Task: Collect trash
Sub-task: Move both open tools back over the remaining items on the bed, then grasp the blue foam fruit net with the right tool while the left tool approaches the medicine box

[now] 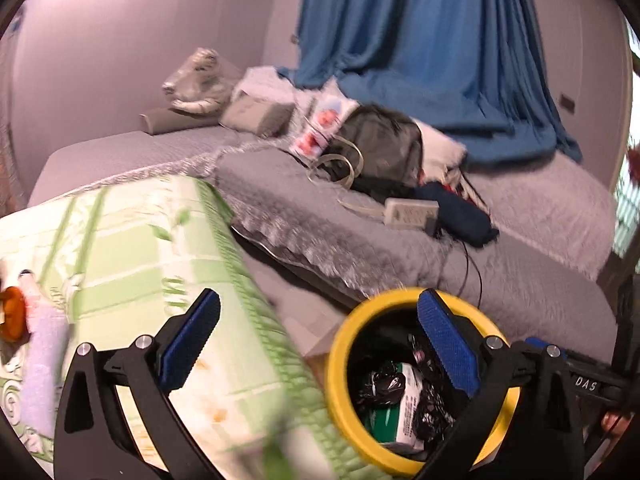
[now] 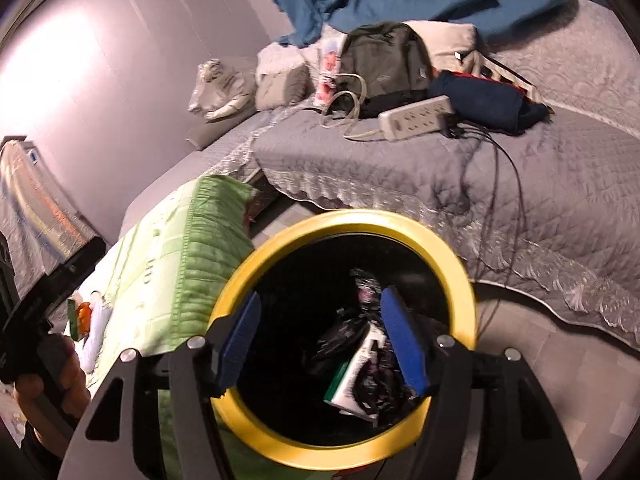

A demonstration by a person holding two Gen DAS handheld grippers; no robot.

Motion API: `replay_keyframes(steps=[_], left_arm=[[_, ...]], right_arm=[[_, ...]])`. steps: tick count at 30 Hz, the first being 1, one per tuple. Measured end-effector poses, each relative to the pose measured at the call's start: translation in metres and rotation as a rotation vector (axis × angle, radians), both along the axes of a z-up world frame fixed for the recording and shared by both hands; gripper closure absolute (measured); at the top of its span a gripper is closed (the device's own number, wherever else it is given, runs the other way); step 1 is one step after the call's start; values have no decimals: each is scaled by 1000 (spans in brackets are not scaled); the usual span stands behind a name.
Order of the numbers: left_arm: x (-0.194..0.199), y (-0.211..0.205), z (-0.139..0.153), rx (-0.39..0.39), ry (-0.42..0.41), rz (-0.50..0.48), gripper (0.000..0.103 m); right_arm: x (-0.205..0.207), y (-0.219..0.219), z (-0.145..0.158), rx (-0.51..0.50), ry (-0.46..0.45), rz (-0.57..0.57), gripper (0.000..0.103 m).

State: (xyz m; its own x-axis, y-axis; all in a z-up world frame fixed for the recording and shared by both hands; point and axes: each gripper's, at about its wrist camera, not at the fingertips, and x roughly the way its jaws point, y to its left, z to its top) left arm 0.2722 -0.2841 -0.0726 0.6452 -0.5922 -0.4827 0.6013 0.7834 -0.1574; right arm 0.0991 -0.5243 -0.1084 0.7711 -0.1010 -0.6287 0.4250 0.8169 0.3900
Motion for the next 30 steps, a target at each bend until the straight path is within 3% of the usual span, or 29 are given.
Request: replay_keyframes(steps=[4,8,11,15,22,30], left_arm=[[2,72,23,-66,-58,92,8],[-1,167,35,-56,-135,231,8],[-4,236,36,-28,-181,369,8],[-15,330,25,38,-191,571,8],[-34,435,9,-21,-112,728,8],[-37,465,-7,-30,-74,713,8]], right_arm=[[21,37,20,-10,-30,137,43],[59,98,31,28,-35,348,43],[100,177,39,26,-17,571,43],[147,271,42,-26,37,755,43],[216,369,23,-112,197,807,43],[262,404,-8,-196,295,752,43]])
